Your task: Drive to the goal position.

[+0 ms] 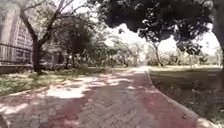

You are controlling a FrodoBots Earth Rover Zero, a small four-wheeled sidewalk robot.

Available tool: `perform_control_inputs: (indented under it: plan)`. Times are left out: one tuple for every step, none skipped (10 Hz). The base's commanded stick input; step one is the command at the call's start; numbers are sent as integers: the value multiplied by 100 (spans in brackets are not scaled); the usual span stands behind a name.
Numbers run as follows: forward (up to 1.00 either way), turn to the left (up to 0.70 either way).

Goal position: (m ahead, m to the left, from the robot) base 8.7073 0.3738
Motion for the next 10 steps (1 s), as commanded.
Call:
perform_control_inputs:
  plan:
    - [70, 0]
    - [70, 0]
    - [70, 0]
    - [70, 0]
    - [70, 0]
    - [70, 0]
    - [70, 0]
    - [70, 0]
    - [70, 0]
    - [70, 0]
